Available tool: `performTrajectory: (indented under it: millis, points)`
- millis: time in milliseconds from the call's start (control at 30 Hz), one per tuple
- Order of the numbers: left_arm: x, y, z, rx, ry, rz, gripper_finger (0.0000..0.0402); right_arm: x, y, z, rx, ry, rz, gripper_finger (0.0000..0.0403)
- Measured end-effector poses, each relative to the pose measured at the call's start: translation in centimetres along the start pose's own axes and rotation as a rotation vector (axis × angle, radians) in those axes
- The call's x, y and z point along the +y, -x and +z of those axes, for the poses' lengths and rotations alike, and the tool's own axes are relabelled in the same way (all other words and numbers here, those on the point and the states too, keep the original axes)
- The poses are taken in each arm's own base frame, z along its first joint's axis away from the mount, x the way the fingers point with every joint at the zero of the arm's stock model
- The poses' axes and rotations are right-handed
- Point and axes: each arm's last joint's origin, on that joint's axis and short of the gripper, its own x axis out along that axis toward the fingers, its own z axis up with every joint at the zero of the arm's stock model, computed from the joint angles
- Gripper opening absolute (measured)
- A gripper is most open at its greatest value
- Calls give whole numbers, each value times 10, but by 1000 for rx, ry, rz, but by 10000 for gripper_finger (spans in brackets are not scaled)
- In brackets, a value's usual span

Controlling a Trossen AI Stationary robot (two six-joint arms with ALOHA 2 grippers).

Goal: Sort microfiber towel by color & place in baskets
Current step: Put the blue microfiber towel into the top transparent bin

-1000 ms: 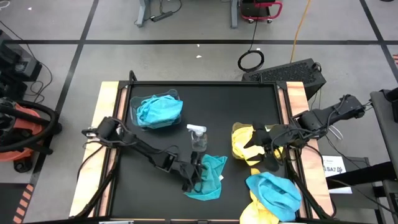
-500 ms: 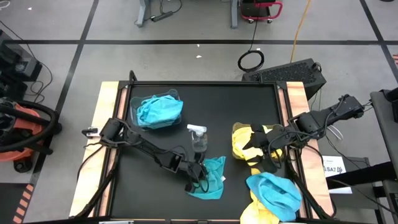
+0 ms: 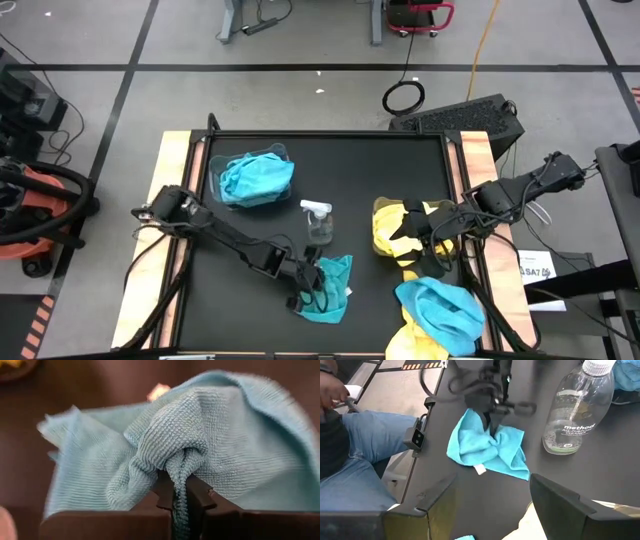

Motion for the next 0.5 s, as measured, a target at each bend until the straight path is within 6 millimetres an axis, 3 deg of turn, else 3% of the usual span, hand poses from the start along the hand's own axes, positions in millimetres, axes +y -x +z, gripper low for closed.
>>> performTrajectory:
  millis: [167, 500]
  points:
    - [-10, 33, 10, 19, -31, 31, 14, 0, 0, 0, 1, 4, -1, 238]
    - [-21, 103, 7, 138, -42, 227, 14, 0, 0, 0, -3, 22, -3, 238]
